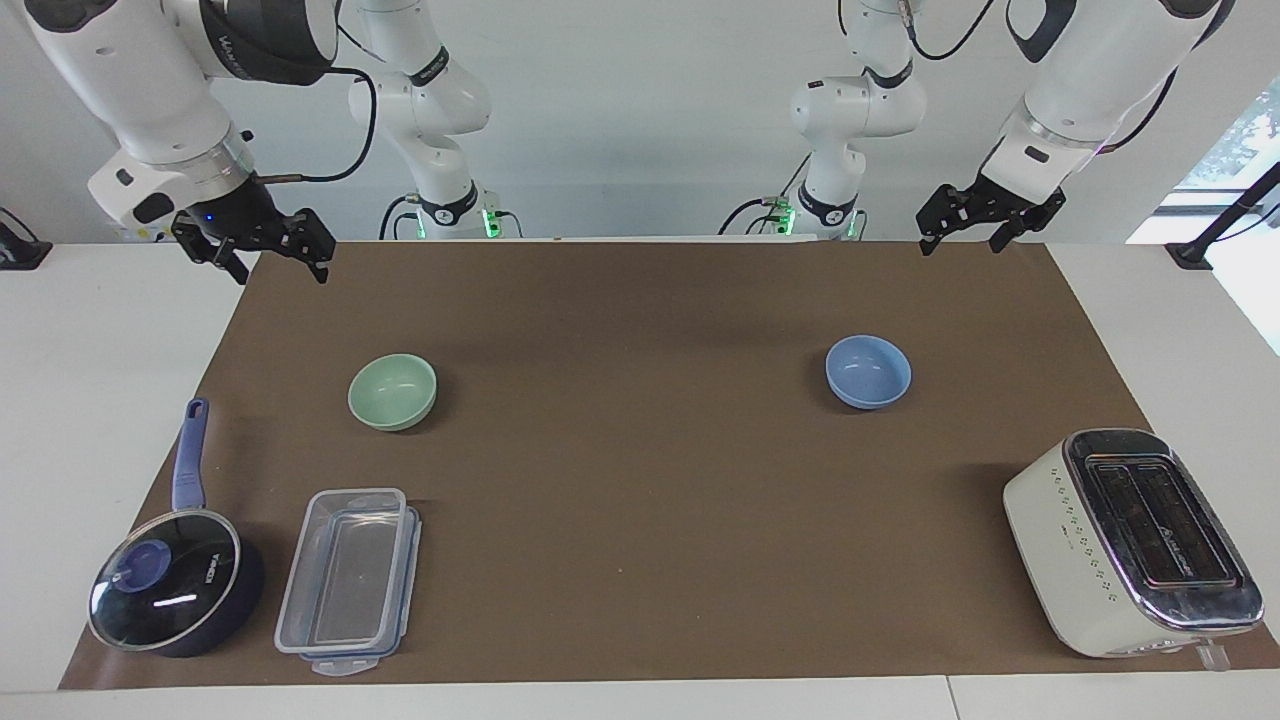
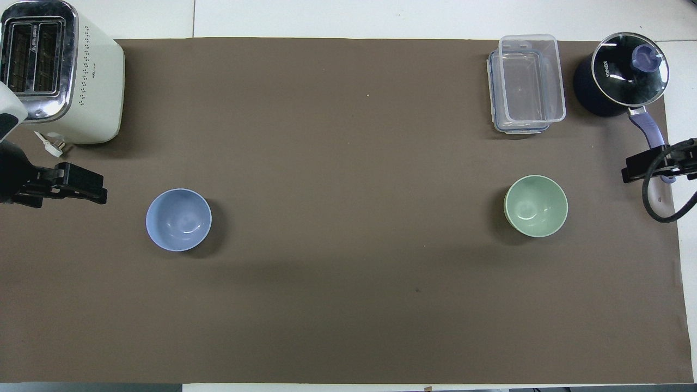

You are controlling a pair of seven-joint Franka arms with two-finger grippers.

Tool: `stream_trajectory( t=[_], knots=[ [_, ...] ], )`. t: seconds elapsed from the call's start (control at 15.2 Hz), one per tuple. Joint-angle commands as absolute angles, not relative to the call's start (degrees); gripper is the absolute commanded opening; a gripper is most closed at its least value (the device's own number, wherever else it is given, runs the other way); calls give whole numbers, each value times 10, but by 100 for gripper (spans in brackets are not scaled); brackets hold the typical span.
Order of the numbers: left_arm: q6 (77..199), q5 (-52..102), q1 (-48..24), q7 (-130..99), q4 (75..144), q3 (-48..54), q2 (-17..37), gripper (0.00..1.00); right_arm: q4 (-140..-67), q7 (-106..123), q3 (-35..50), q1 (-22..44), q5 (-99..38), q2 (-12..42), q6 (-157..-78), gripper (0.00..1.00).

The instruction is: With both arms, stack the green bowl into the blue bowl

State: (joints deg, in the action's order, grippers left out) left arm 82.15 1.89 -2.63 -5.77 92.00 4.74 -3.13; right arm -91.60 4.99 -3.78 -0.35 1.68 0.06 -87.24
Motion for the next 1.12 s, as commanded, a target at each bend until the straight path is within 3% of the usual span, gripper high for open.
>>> stream_trajectory(
  t=[0.0, 0.66, 0.72, 0.86, 1.05],
  knots=[
    [831, 27, -28, -59, 928, 47, -37, 100, -925, 61, -35, -8, 9, -9, -872, 100],
    [838, 27, -27, -62, 938, 46, -40, 100, -954, 86, -32, -5, 10, -22, -898, 100],
    [856, 27, -28, -59, 943, 46, -41, 100, -968, 90, -32, -3, 10, -25, -924, 100],
    [898, 27, -26, -58, 977, 46, -52, 100, -1034, 94, -32, 2, 9, -52, -975, 88],
    [958, 27, -21, -33, 1039, 45, -54, 100, -1141, 109, -33, -5, 8, -69, -1076, 88]
  ],
)
